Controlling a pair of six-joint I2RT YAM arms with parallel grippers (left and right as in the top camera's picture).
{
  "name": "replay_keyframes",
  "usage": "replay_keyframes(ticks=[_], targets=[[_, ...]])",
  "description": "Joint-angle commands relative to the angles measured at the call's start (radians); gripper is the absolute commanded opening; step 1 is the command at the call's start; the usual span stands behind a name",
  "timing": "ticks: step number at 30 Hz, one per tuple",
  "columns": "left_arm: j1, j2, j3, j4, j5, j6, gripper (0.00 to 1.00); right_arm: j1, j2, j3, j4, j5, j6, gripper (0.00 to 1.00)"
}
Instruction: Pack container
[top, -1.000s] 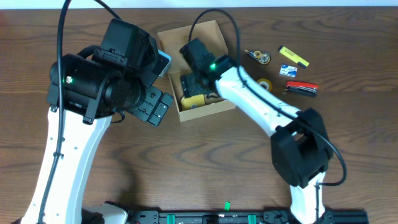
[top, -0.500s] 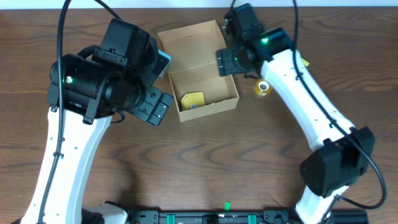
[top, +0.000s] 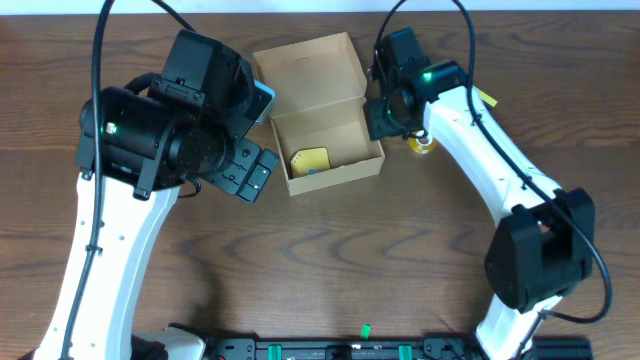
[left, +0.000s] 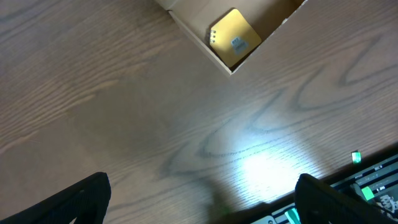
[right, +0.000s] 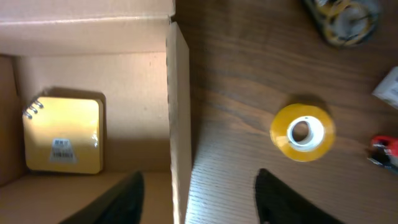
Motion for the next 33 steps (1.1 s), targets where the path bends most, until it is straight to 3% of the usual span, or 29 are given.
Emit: replay_keyframes(ticks=[1, 6, 12, 17, 33], targets=[[0.001, -0.01, 0.016, -0.005, 0.0, 0.007, 0.95, 0.01, 0.012, -0.036, 0.022, -0.025, -0.006, 0.54], [0.001, -0.01, 0.016, -0.005, 0.0, 0.007, 0.95, 0.035, 0.012, -0.088, 0.079, -0.025, -0.005, 0.47], [0.001, -0.01, 0.016, -0.005, 0.0, 0.007, 0.95, 0.058, 0.012, -0.108, 0.099, -0.024, 0.01, 0.25], [0.001, -0.01, 0.016, -0.005, 0.0, 0.007, 0.95, 0.077, 0.012, -0.108, 0.098, -0.016, 0.034, 0.15], [0.001, -0.01, 0.016, -0.005, 0.0, 0.007, 0.95, 0.091, 0.012, -0.108, 0.018, 0.013, 0.164, 0.01]])
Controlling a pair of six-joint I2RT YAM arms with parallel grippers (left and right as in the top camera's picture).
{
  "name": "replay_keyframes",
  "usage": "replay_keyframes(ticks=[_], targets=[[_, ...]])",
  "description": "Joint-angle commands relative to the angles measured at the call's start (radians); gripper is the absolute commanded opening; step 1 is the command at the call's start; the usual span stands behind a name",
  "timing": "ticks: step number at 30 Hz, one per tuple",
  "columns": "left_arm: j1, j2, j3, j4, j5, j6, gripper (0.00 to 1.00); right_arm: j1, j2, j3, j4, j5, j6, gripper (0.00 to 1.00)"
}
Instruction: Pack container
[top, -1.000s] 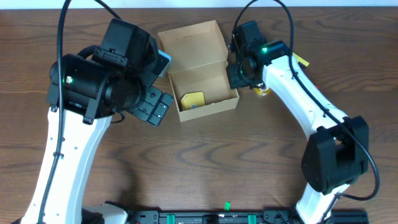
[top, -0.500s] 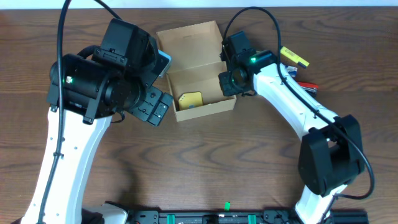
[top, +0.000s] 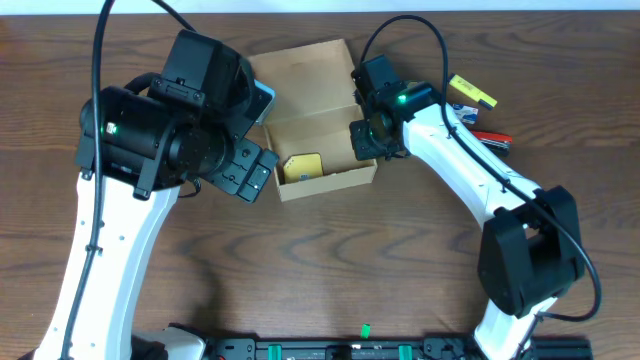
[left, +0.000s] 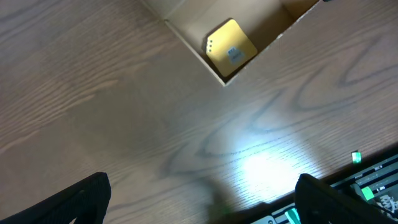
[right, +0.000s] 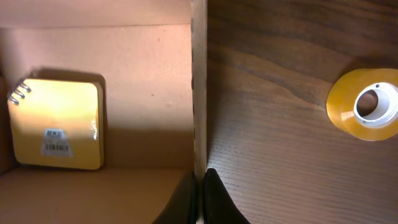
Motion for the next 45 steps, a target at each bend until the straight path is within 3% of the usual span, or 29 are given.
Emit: replay_keyframes(ticks=[1, 19, 30, 33, 39, 45], targets=[[0.001, -0.01, 0.016, -0.005, 0.0, 0.007, 0.95, 0.01, 0.013, -0.007, -0.022, 0.014, 0.06, 0.01], [0.001, -0.01, 0.016, -0.005, 0.0, 0.007, 0.95, 0.047, 0.013, -0.007, -0.061, 0.013, 0.201, 0.01], [0.001, -0.01, 0.016, -0.005, 0.0, 0.007, 0.95, 0.062, 0.013, -0.007, -0.067, 0.013, 0.208, 0.02], [0.001, -0.01, 0.016, -0.005, 0.0, 0.007, 0.95, 0.062, 0.013, -0.007, -0.067, 0.013, 0.208, 0.3], [0.001, -0.01, 0.016, -0.005, 0.0, 0.007, 0.95, 0.062, 0.012, -0.006, -0.067, 0.013, 0.208, 0.45], [0.001, -0.01, 0.016, -0.005, 0.0, 0.007, 0.95, 0.051, 0.012, 0.037, -0.091, 0.014, 0.205, 0.52]])
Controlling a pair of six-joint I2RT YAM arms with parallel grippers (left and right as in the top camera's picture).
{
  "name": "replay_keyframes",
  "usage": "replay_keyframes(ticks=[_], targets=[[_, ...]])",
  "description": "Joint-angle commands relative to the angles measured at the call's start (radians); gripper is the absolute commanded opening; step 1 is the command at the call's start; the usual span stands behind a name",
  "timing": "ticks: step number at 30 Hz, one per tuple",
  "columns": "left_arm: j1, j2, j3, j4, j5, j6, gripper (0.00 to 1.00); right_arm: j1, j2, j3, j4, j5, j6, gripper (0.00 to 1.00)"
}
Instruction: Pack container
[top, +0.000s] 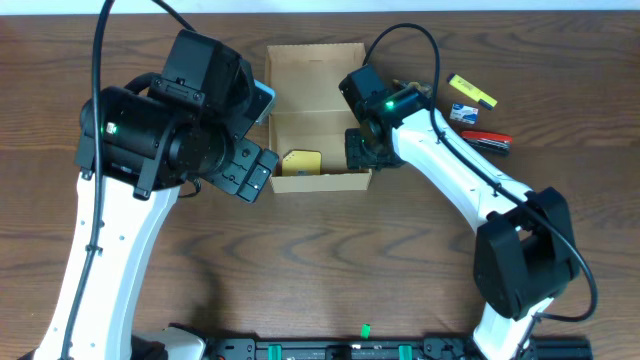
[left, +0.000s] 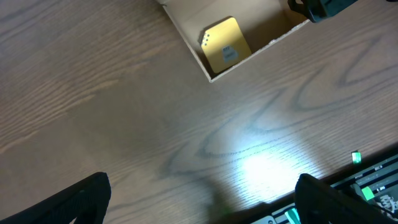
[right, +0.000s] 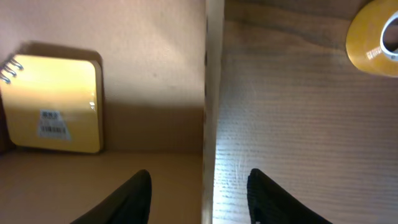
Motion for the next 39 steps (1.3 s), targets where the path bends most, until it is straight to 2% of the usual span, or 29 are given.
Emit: replay_keyframes(ticks=[1, 6, 11, 14, 17, 19, 20, 25, 31, 36, 39], targets=[[0.001, -0.01, 0.016, -0.005, 0.0, 0.007, 0.95, -0.004, 0.011, 0.054, -0.019, -0.002, -0.005, 0.52], [0.001, -0.01, 0.016, -0.005, 0.0, 0.007, 0.95, -0.061, 0.011, 0.187, -0.097, -0.001, -0.103, 0.62], [0.001, -0.01, 0.016, -0.005, 0.0, 0.007, 0.95, -0.168, 0.011, 0.35, -0.143, -0.002, -0.27, 0.73], [0.001, -0.01, 0.016, -0.005, 0.0, 0.007, 0.95, -0.24, 0.011, 0.412, -0.109, -0.002, -0.418, 0.77], [0.001, -0.01, 0.016, -0.005, 0.0, 0.007, 0.95, -0.314, 0.011, 0.432, -0.062, -0.003, -0.59, 0.91], [0.001, -0.01, 0.016, -0.005, 0.0, 0.007, 0.95, -0.361, 0.011, 0.432, -0.058, -0.003, -0.678, 0.95], [0.001, -0.01, 0.016, -0.005, 0.0, 0.007, 0.95, -0.386, 0.011, 0.432, -0.06, -0.014, -0.715, 0.99], [0.001, -0.01, 0.016, -0.005, 0.0, 0.007, 0.95, -0.507, 0.011, 0.43, -0.084, -0.121, -0.898, 0.99], [0.001, -0.01, 0.016, -0.005, 0.0, 0.007, 0.95, -0.639, 0.011, 0.397, -0.101, -0.126, -1.054, 0.99], [0.001, -0.01, 0.016, -0.005, 0.0, 0.007, 0.95, -0.677, 0.011, 0.302, -0.057, -0.126, -1.14, 0.99], [0.001, -0.01, 0.016, -0.005, 0.0, 0.007, 0.95, -0.676, 0.011, 0.23, -0.013, -0.122, -1.19, 0.95]])
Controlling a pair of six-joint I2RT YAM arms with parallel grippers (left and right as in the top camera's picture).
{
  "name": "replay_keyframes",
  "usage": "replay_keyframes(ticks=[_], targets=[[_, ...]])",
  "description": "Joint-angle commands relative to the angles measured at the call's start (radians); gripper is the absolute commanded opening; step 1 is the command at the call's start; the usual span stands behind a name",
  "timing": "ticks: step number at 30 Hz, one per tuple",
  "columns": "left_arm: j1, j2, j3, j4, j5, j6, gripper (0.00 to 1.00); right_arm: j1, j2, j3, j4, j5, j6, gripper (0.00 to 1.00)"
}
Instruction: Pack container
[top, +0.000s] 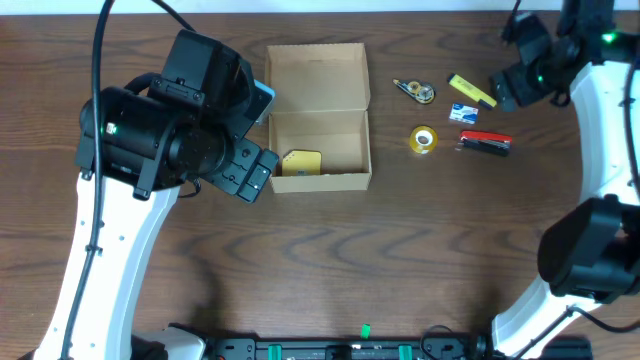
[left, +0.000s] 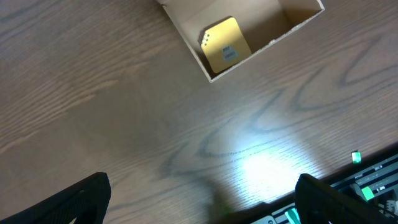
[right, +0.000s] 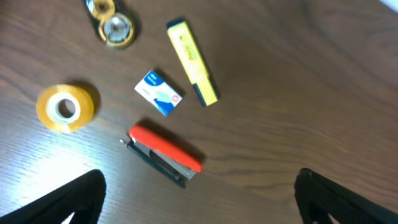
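The brown cardboard box (top: 318, 120) stands open at the table's middle, its lid flap lying back toward the far edge. A yellow spiral notebook (top: 302, 162) lies in its front left corner and also shows in the left wrist view (left: 225, 51). My left gripper (left: 202, 202) hangs open and empty over bare wood, near the box's (left: 249, 34) front left. My right gripper (right: 199, 196) is open and empty high over the loose items at the far right, closest to the red stapler (right: 165, 155).
Right of the box lie a yellow tape roll (right: 66, 107), a blue-and-white staple packet (right: 160, 93), a yellow highlighter (right: 193, 61) and a small round tape dispenser (right: 113, 25). In the overhead view the stapler (top: 485, 143) lies right of the roll (top: 424, 139).
My right gripper has left the box's right wall and now hangs open over the loose items at the far right. The box, notebook and left arm have not moved.
The box first lay askew with my right gripper open beside its right wall. Then the gripper was shut on that wall and the box sat further left. Later the box stood square with the gripper open at the wall; now the gripper is away.
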Motion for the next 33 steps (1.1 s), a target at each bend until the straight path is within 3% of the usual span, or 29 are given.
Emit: replay_keyframes(ticks=[1, 5, 7, 10, 17, 27, 31, 33], targets=[[0.001, -0.01, 0.016, -0.005, 0.0, 0.007, 0.95, 0.002, 0.011, -0.06, 0.027, -0.014, -0.089, 0.94], [0.001, -0.01, 0.016, -0.005, 0.0, 0.007, 0.95, 0.006, 0.011, -0.132, 0.097, -0.014, -0.091, 0.9], [0.001, -0.01, 0.016, -0.005, 0.0, 0.007, 0.95, 0.006, 0.011, -0.147, 0.105, -0.015, -0.087, 0.81], [0.001, -0.01, 0.016, -0.005, 0.0, 0.007, 0.95, 0.011, 0.011, -0.151, 0.105, -0.014, 0.03, 0.73], [0.001, -0.01, 0.016, -0.005, 0.0, 0.007, 0.95, 0.041, 0.011, -0.151, 0.115, 0.006, 0.283, 0.69], [0.001, -0.01, 0.016, -0.005, 0.0, 0.007, 0.95, 0.091, 0.011, -0.151, 0.22, 0.029, 0.384, 0.61], [0.001, -0.01, 0.016, -0.005, 0.0, 0.007, 0.95, 0.109, 0.011, -0.151, 0.281, -0.007, 0.497, 0.76], [0.001, -0.01, 0.016, -0.005, 0.0, 0.007, 0.95, 0.113, 0.011, -0.151, 0.294, -0.058, 0.505, 0.89]])
